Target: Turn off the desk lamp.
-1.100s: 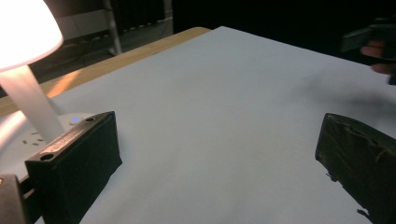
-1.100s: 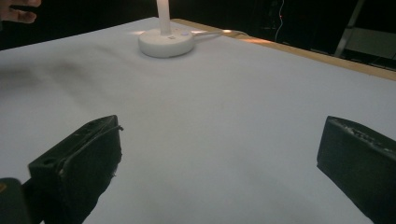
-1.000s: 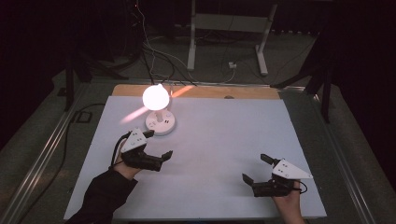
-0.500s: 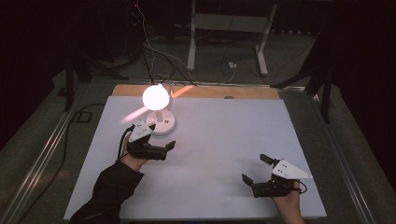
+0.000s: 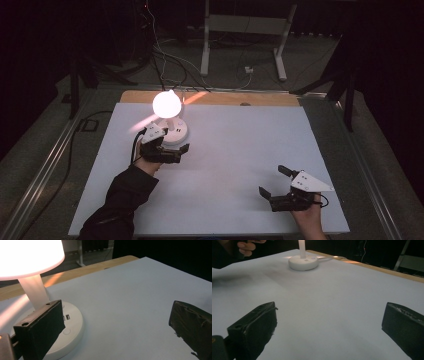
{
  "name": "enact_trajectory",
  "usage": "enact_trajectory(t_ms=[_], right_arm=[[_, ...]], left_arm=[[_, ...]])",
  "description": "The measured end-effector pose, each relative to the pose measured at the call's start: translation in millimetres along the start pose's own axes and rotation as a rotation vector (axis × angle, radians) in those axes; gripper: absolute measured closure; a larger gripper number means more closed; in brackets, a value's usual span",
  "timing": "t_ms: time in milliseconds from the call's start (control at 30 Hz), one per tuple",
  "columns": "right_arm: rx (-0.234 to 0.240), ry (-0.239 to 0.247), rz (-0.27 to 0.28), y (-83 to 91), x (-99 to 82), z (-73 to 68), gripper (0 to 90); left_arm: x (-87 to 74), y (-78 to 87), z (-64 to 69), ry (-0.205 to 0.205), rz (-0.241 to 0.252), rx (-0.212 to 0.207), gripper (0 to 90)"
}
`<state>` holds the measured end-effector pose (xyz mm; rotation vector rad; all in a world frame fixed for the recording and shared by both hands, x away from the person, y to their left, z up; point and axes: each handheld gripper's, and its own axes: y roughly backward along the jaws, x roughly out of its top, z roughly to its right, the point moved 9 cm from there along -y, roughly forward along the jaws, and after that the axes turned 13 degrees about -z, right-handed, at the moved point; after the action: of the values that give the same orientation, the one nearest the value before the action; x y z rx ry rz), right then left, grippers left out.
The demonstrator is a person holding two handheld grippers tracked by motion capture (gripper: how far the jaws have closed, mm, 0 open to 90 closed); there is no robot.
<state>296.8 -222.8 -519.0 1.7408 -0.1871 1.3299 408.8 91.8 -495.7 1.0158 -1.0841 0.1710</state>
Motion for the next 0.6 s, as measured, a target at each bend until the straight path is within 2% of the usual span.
enact_trajectory(t_ms=[67,167,200,333,367,400,433,500,600], right_arm=[[0.0,0.001,0.002,0.0,0.3,0.2,0.0],[0.001,-0.005,0.001,0.0,-0.2,0.4,0.0],[0.001,-0.003,0.001,0.1,-0.1,0.2,0.0],[0.003,-0.005,0.003,-0.1,0.1,0.6,0.0],[0.004,-0.005,0.003,-0.3,0.0,0.5,0.0],[0.003,-0.004,0.002,-0.2,-0.1,0.5,0.0],[0.003,-0.003,0.002,-0.1,0.0,0.5,0.0],[0.003,-0.006,0.002,0.0,0.0,0.8,0.0],[0.004,-0.006,0.003,0.0,0.0,0.6,0.0]], left_arm=[[-0.5,-5.0,-5.2,-0.001,-0.024,0.007,0.6],[-0.1,-8.1,-8.8,0.013,-0.031,0.011,0.7],[-0.7,-11.4,-11.9,0.011,-0.043,0.025,0.9],[-2.0,-15.8,-18.0,0.028,-0.053,0.051,8.5],[-3.0,-18.0,-23.4,0.038,-0.057,0.085,11.8],[-3.6,-19.2,-24.8,0.04,-0.063,0.089,16.8],[-4.5,-20.5,-26.7,0.039,-0.072,0.101,17.3],[-4.9,-21.3,-29.2,0.033,-0.071,0.121,29.8],[-6.5,-23.6,-31.9,0.031,-0.083,0.129,40.3]])
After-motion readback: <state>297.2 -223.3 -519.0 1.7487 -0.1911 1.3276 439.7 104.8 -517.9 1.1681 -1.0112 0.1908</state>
